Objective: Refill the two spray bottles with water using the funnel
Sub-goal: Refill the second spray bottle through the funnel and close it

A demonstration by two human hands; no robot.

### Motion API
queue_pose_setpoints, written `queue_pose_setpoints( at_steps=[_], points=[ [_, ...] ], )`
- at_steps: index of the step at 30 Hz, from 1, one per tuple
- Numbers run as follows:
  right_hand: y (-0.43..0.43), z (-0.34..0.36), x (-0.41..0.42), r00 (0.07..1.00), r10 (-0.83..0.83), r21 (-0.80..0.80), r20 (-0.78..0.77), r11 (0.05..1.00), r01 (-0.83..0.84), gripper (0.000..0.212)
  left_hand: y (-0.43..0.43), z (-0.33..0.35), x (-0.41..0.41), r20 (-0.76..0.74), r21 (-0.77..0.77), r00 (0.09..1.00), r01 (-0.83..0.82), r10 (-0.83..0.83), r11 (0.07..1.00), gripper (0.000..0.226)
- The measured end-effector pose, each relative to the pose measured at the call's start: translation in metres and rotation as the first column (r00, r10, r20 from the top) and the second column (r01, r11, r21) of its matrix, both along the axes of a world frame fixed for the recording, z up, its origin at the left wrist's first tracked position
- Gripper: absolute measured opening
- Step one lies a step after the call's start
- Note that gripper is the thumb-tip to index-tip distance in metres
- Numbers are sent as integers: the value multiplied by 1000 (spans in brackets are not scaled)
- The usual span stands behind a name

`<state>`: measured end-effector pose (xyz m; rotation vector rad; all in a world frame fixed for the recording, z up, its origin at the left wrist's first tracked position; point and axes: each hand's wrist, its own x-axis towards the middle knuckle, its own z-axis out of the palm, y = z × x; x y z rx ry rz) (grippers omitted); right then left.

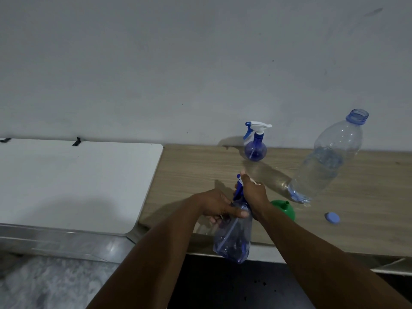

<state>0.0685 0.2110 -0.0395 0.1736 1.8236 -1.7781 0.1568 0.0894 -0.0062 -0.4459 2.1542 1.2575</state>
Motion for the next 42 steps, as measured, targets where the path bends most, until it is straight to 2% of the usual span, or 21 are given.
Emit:
queue_pose_setpoints(
  at_steps=[4,7,10,12,15,17,19,22,26,28,34,39,42],
  points=[
    [1,8,-8,991,132,19,-8,991,-132,49,-5,2,2,-50,-12,998,-34,33,999,51],
    [0,29,-23,945,259,93,-202,965,-245,34,-17,3,-3,-173,-40,980,-104,96,994,56],
    [-10,61,-46,803,390,285,-451,915,-284,23,-29,8,-12,-331,-122,929,-218,168,968,61],
    [-22,88,-58,684,477,397,-552,871,-288,19,-37,12,-22,-428,-140,868,-339,252,930,67],
    [-42,123,-77,533,531,490,-659,840,-232,16,-46,22,-40,-584,-151,749,-480,313,864,71],
    [-55,141,-88,434,574,555,-694,811,-184,13,-52,29,-53,-664,-133,678,-521,315,843,58],
    [-68,152,-99,373,622,612,-689,774,-161,15,-60,32,-67,-680,-155,671,-525,295,837,48],
    [-83,157,-115,330,660,655,-674,742,-145,17,-73,28,-88,-660,-151,678,-541,323,827,56],
    [-99,147,-139,315,685,691,-657,714,-111,16,-81,18,-106,-690,-88,640,-539,339,838,33],
    [-105,139,-151,306,704,716,-641,692,-94,16,-84,11,-113,-686,-59,643,-516,342,854,31],
    [-117,110,-177,238,778,809,-581,584,63,15,-96,-13,-129,-623,-9,692,-472,365,881,48],
    [-126,99,-184,257,777,815,-575,572,95,17,-98,-26,-137,-563,73,733,-415,381,907,73],
    [-126,99,-186,259,793,829,-552,555,70,19,-98,-28,-140,-544,107,738,-411,399,905,68]
  ],
)
